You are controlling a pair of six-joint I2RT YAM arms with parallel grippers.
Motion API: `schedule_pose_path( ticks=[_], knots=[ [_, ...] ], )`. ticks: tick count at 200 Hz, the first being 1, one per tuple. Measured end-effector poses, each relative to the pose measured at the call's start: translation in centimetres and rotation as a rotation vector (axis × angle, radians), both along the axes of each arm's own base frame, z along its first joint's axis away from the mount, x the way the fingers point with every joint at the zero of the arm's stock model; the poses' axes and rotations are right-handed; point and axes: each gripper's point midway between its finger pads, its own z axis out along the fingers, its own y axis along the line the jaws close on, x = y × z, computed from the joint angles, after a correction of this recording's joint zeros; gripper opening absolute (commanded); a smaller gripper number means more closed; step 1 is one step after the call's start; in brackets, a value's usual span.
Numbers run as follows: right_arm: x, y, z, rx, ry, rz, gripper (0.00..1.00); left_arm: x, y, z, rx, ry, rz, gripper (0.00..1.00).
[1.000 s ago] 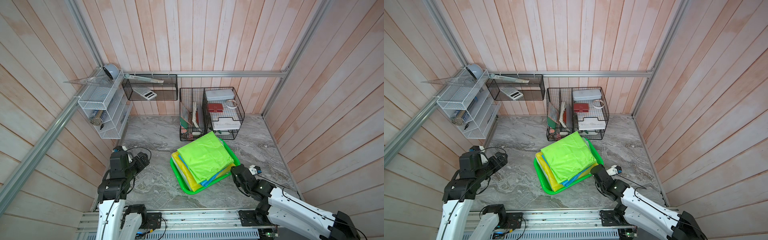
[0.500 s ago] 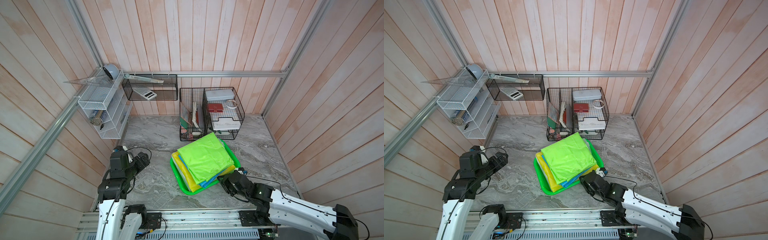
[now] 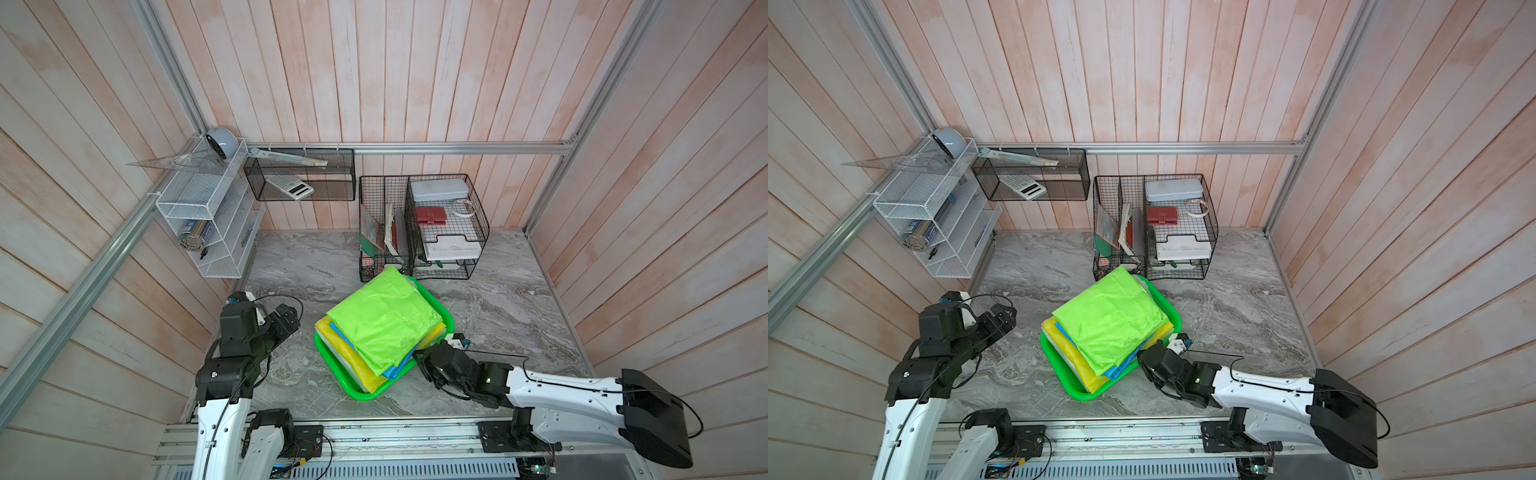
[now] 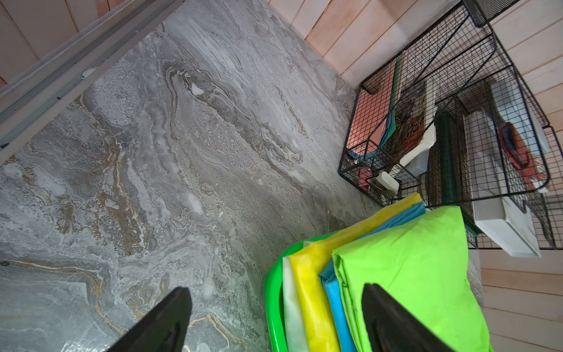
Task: Put the folded raincoat in the basket
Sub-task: Move the basket to the center of the board.
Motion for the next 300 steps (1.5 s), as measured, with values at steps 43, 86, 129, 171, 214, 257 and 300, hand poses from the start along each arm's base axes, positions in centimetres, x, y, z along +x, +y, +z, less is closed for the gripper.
schedule_pose_path(
  ticks=[43, 86, 129, 171, 214, 257, 300],
  knots=[
    [0.4, -0.3, 0.1, 0.015, -0.014, -0.070, 0.05, 0.0, 0.0, -0.1, -0.001, 0.003, 0.000, 0.93],
    [1.3, -4.9, 0.2, 0.003, -0.034, -0.269, 0.00, 0.0, 0.0, -0.1, -0.001, 0.004, 0.000, 0.93],
    [3.4, -9.9, 0.4, -0.003, -0.058, -0.479, 0.00, 0.0, 0.0, -0.1, -0.001, 0.004, -0.001, 0.93],
    [4.0, -10.7, 0.1, -0.010, -0.061, -0.532, 0.31, 0.0, 0.0, -0.1, -0.002, 0.004, -0.001, 0.93],
    [4.7, -8.1, 1.0, 0.063, -0.047, -0.485, 0.48, 0.0, -0.1, -0.1, -0.003, 0.003, -0.003, 0.93],
    [3.8, -4.8, 2.3, 0.123, 0.006, -0.346, 0.46, 0.0, -0.1, -0.1, -0.003, 0.003, -0.003, 0.93],
    [1.2, -2.6, 2.5, 0.108, 0.061, -0.183, 0.40, 0.1, -0.1, -0.1, -0.004, 0.004, -0.004, 0.93]
  ],
)
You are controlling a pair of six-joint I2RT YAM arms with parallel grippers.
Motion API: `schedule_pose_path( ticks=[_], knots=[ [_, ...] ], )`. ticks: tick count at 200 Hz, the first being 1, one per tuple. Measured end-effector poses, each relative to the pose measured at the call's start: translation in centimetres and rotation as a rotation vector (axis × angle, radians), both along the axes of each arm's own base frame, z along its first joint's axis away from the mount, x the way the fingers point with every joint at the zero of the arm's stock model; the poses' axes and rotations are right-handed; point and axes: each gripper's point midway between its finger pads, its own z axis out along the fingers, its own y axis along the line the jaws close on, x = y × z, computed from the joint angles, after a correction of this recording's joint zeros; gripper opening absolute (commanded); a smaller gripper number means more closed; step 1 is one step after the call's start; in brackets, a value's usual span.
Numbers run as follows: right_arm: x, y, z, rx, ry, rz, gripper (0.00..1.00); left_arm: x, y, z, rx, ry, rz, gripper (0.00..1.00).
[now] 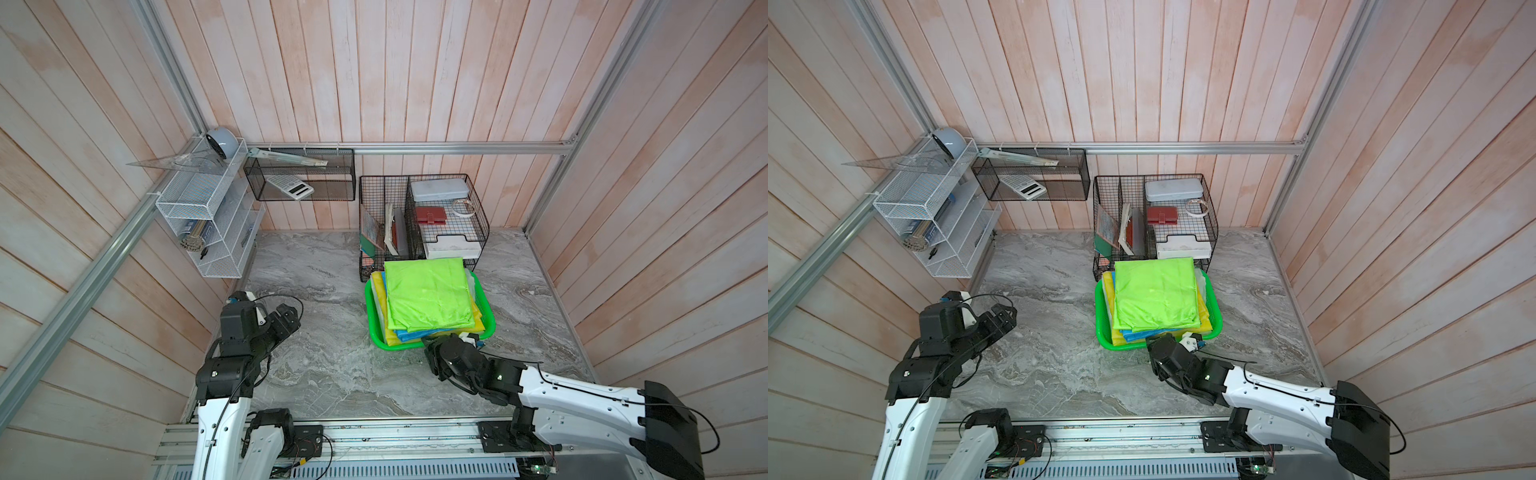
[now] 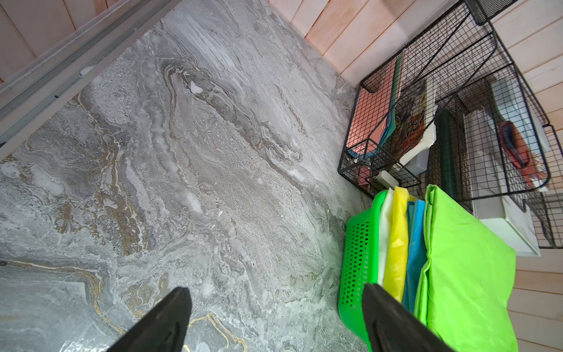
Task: Put the folded raincoat in the basket
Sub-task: Move the basket to the center of the board, then reset both arms
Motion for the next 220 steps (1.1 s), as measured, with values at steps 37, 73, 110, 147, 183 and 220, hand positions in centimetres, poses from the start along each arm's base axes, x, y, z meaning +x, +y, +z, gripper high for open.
schedule_pose_path(
  ticks=[37, 73, 110, 147, 183, 220],
  knots=[
    [-2.5, -0.3, -1.0, -0.076, 0.034, 0.136, 0.38, 0.0, -0.1, 0.0, -0.002, 0.001, -0.003, 0.93],
    [-4.2, -0.8, -1.7, -0.205, -0.014, 0.307, 0.38, 0.0, -0.1, 0.0, -0.002, 0.001, -0.002, 0.93],
    [-4.2, -1.4, -1.8, -0.495, -0.179, 0.566, 0.38, 0.1, 0.0, 0.1, -0.002, -0.004, -0.002, 0.93],
    [-0.2, -0.7, 8.5, -0.721, -0.650, 0.628, 0.46, 0.6, 0.0, 0.5, 0.000, -0.031, -0.002, 0.93],
    [6.9, -9.6, 18.3, -0.932, -0.832, 0.274, 0.47, 1.2, 0.0, 0.5, 0.002, -0.058, -0.002, 0.93],
    [11.3, -24.5, 19.1, -1.155, -0.626, -0.142, 0.50, 2.4, 0.6, 0.0, 0.025, -0.103, 0.015, 0.95]
  ],
)
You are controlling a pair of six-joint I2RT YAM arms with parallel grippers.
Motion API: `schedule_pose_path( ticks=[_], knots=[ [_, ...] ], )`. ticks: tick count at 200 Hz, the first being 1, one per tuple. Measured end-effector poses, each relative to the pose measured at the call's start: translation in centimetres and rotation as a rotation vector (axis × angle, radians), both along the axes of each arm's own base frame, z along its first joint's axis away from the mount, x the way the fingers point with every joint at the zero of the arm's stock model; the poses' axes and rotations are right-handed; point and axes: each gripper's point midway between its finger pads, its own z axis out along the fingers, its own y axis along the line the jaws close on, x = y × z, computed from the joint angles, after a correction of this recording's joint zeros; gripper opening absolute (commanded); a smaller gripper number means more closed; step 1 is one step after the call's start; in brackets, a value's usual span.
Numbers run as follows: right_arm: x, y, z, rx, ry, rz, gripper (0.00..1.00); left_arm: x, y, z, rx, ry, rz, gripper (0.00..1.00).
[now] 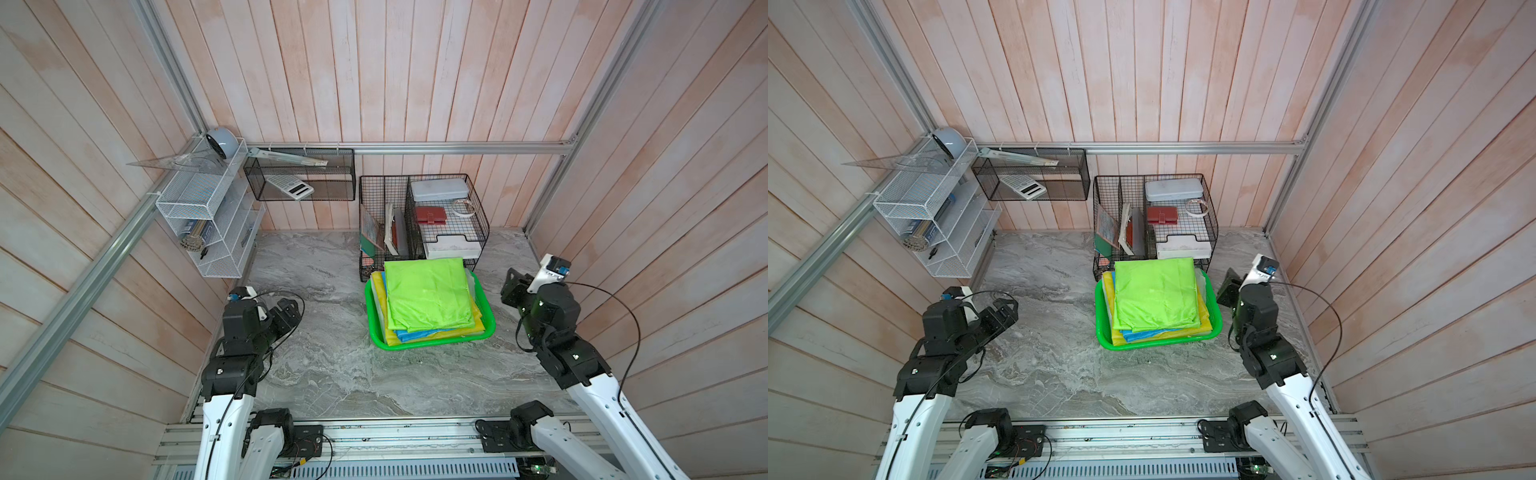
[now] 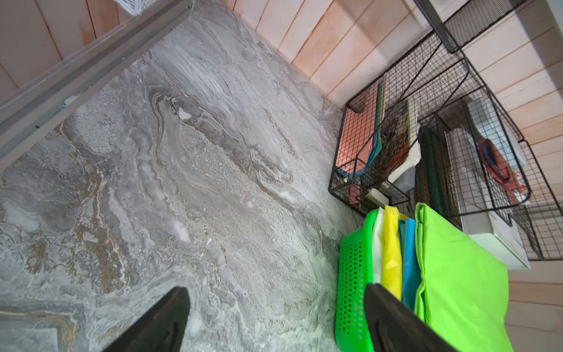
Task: Put the folded raincoat in the basket
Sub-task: Reset both arms
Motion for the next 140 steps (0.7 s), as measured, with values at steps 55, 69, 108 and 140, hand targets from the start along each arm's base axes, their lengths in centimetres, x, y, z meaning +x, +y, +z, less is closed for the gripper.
schedule_pose_path(
  ticks=[55, 69, 108, 140],
  knots=[
    [0.0, -9.9, -12.9, -0.069, 0.272, -0.289, 0.58, 2.9, 3.7, -4.8, 0.203, -0.056, 0.123, 0.96],
    [-0.8, -10.0, -15.5, -0.107, 0.298, -0.289, 0.58, 3.1, 4.7, -7.1, 0.258, -0.049, 0.155, 0.96],
    [-1.7, -9.8, -19.7, -0.178, 0.308, -0.255, 0.64, 4.4, 6.5, -11.6, 0.375, -0.028, 0.197, 0.96],
    [-0.3, -9.1, -21.1, -0.186, 0.280, -0.195, 0.64, 6.5, 6.7, -13.5, 0.440, -0.053, 0.181, 0.99]
  ],
)
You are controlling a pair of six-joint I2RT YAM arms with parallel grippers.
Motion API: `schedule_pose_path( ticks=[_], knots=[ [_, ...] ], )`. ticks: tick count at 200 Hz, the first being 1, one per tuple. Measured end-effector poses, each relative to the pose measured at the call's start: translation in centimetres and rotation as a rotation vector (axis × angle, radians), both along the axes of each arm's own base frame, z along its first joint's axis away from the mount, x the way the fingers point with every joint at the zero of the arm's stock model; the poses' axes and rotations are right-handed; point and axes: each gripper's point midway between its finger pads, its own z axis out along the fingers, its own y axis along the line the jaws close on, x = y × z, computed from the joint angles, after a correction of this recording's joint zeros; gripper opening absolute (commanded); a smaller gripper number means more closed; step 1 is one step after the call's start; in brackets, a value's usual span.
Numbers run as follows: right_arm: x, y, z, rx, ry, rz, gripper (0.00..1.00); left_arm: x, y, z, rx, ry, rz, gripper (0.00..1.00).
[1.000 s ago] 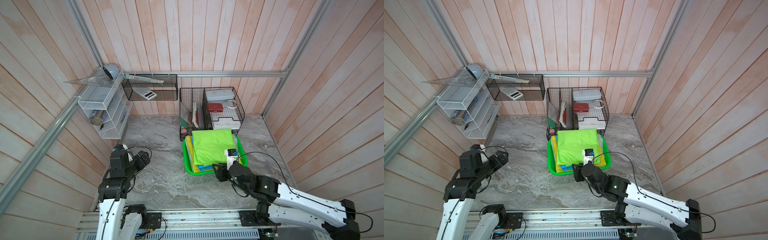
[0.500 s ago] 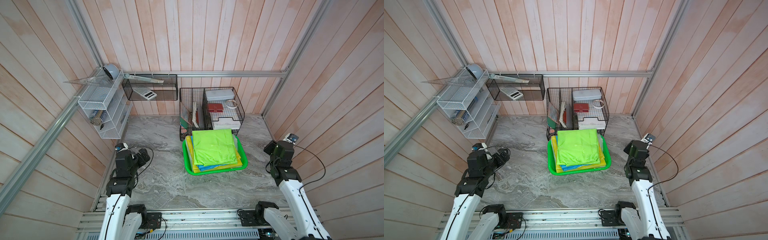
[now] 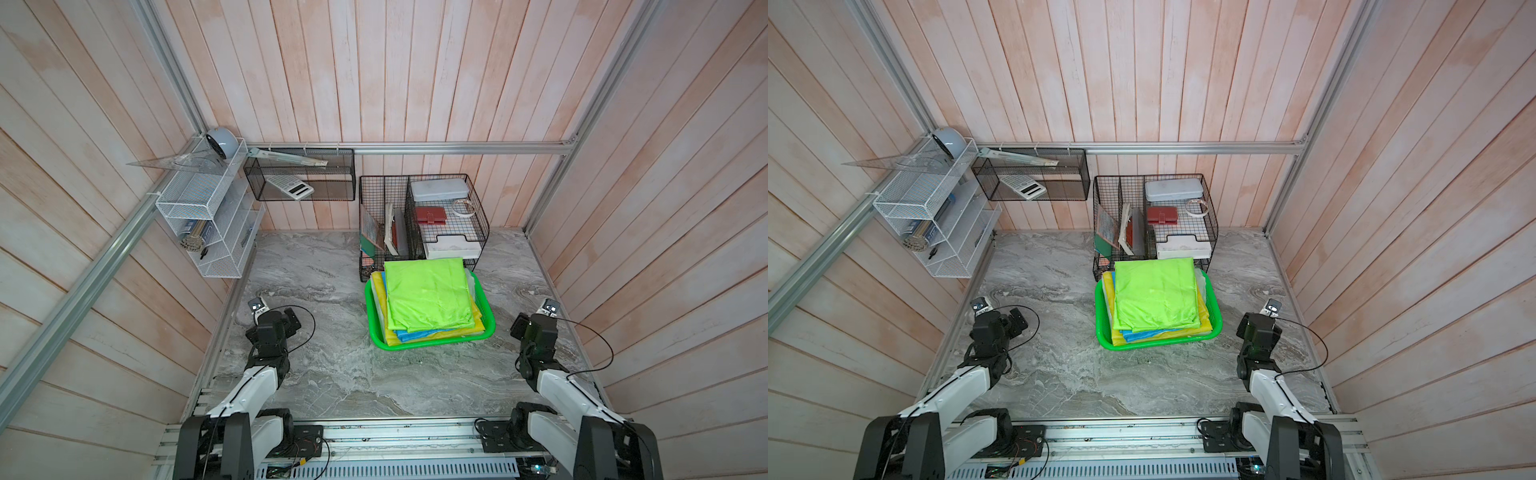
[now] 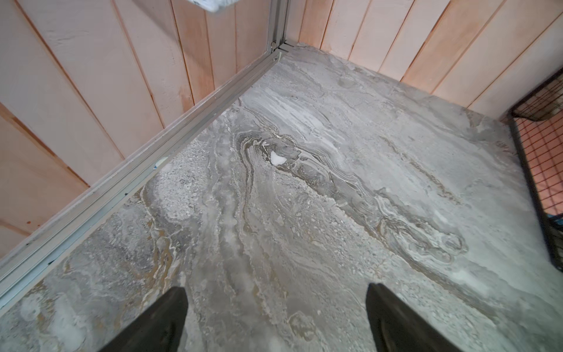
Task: Put the folded raincoat in the basket
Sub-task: Reset both arms
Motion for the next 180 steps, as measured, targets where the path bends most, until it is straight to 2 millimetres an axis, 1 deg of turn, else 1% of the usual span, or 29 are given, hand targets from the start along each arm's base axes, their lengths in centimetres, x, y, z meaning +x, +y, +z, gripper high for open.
schedule_pose_path(
  ticks=[28, 46, 58, 64, 72, 84, 105, 128, 141, 160, 180],
  knots=[
    [1.6, 0.6, 0.2, -0.007, -0.033, 0.053, 0.63, 2.2, -0.3, 0.5, 0.057, -0.092, -0.040, 1.00],
    [2.3, 1.1, 0.8, -0.014, -0.058, 0.094, 0.61, 3.6, -0.4, 0.6, 0.082, -0.153, -0.054, 1.00],
    [2.7, 1.4, 1.5, -0.026, -0.081, 0.121, 0.61, 4.4, -0.7, -0.2, 0.100, -0.172, -0.079, 1.00],
    [2.9, 1.6, 1.8, -0.033, -0.092, 0.136, 0.60, 4.4, -1.0, -1.0, 0.107, -0.153, -0.096, 1.00],
    [3.1, 1.9, 2.1, -0.041, -0.105, 0.157, 0.60, 4.2, -1.5, -1.4, 0.115, -0.135, -0.116, 1.00],
    [3.4, 2.4, 2.3, -0.051, -0.108, 0.193, 0.62, 4.6, -2.2, -0.7, 0.133, -0.157, -0.146, 1.00],
    [4.0, 3.0, 2.0, -0.055, -0.085, 0.243, 0.63, 6.1, -3.0, 1.1, 0.158, -0.197, -0.178, 1.00],
    [5.0, 3.4, 2.4, -0.060, -0.080, 0.275, 0.64, 7.7, -3.1, 2.5, 0.169, -0.213, -0.177, 1.00],
    [5.2, 3.7, 2.8, -0.067, -0.087, 0.292, 0.65, 8.0, -3.1, 2.9, 0.172, -0.221, -0.176, 1.00],
    [5.3, 5.1, 2.8, -0.057, -0.088, 0.335, 0.65, 7.9, -3.0, 2.5, 0.175, -0.202, -0.173, 1.00],
    [5.8, 7.8, 2.6, -0.076, -0.115, 0.417, 0.68, 7.8, -3.0, 2.3, 0.176, -0.197, -0.174, 1.00]
  ],
)
